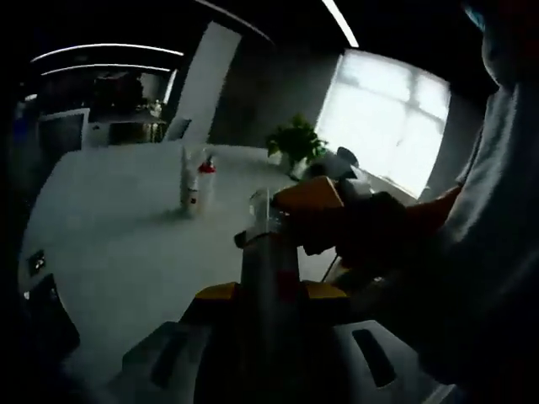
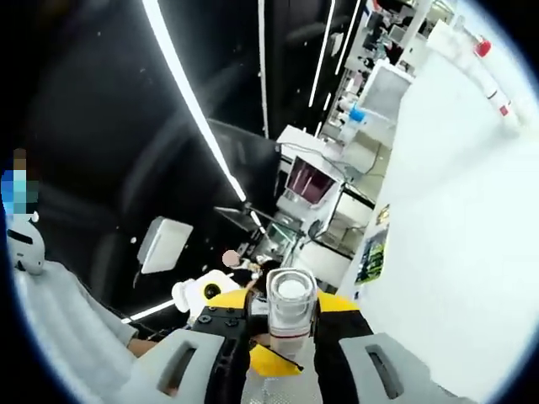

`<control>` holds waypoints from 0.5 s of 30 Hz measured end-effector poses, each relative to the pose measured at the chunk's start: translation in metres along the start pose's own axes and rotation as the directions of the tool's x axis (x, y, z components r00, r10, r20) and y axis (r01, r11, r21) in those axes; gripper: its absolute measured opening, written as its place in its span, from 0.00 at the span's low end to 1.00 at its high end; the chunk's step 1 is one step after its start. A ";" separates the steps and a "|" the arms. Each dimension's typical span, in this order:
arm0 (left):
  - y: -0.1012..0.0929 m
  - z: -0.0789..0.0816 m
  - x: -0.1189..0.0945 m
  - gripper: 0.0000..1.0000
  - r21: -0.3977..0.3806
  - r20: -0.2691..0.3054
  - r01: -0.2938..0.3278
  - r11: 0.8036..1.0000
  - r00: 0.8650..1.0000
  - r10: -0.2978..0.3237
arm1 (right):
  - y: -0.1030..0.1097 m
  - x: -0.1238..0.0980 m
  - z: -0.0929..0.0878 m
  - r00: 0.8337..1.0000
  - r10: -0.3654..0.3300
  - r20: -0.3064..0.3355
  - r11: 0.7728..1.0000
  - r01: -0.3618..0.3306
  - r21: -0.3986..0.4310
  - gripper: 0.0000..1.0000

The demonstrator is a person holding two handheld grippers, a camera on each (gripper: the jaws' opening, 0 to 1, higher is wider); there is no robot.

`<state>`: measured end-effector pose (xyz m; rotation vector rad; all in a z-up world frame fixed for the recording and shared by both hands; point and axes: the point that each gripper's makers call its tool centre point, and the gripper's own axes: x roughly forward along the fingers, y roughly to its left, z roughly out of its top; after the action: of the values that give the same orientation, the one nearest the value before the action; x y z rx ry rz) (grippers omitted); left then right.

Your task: Arrange the skincare products in the storage area until every visible bottle or jar stands upright without overlapping.

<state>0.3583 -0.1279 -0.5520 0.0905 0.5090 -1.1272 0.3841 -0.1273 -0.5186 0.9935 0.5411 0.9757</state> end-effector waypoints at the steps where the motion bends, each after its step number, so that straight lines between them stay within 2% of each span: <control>1: 0.000 -0.001 0.001 0.24 0.032 -0.004 -0.010 0.999 1.000 0.010 | -0.004 -0.001 0.000 1.000 -0.020 -0.001 1.000 0.020 0.001 0.14; 2: 0.001 -0.005 0.002 0.24 0.027 -0.017 -0.018 0.999 1.000 0.019 | -0.006 -0.002 0.001 1.000 -0.022 0.000 1.000 0.022 0.005 0.14; 3: -0.001 -0.006 0.003 0.24 0.019 -0.023 -0.008 1.000 1.000 0.009 | -0.003 -0.003 -0.002 1.000 -0.008 -0.016 1.000 0.007 -0.030 0.13; 4: -0.006 -0.006 0.004 0.24 -0.002 -0.023 0.031 1.000 0.999 -0.031 | -0.002 -0.004 0.000 1.000 -0.010 -0.017 0.997 0.009 -0.082 0.13; 7: -0.012 -0.002 0.002 0.25 -0.057 0.007 0.109 0.992 0.994 -0.109 | 0.011 -0.001 0.001 0.999 0.031 -0.016 0.992 -0.033 -0.124 0.12; 10: -0.021 -0.006 0.000 0.25 -0.166 -0.007 0.204 0.965 0.978 -0.208 | 0.011 -0.001 -0.003 0.999 0.032 -0.043 0.990 -0.038 -0.139 0.12; 12: -0.023 -0.001 -0.001 0.24 -0.212 0.023 0.242 0.947 0.970 -0.243 | 0.015 -0.001 -0.002 0.998 0.036 -0.044 0.987 -0.043 -0.156 0.12; 13: -0.028 0.003 -0.005 0.24 -0.258 0.046 0.282 0.924 0.959 -0.280 | 0.021 -0.001 -0.002 0.997 0.062 -0.053 0.983 -0.070 -0.170 0.12; 14: -0.030 0.005 -0.007 0.23 -0.275 0.059 0.301 0.913 0.953 -0.296 | 0.025 -0.001 -0.002 0.996 0.077 -0.053 0.981 -0.085 -0.176 0.12; 15: -0.034 0.011 -0.010 0.23 -0.311 0.095 0.345 0.886 0.938 -0.332 | 0.031 -0.002 -0.001 0.994 0.102 -0.048 0.976 -0.110 -0.187 0.12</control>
<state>0.3284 -0.1377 -0.5318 -0.3197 0.6868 -1.3682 0.3693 -0.1222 -0.4914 0.8411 0.4215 1.1219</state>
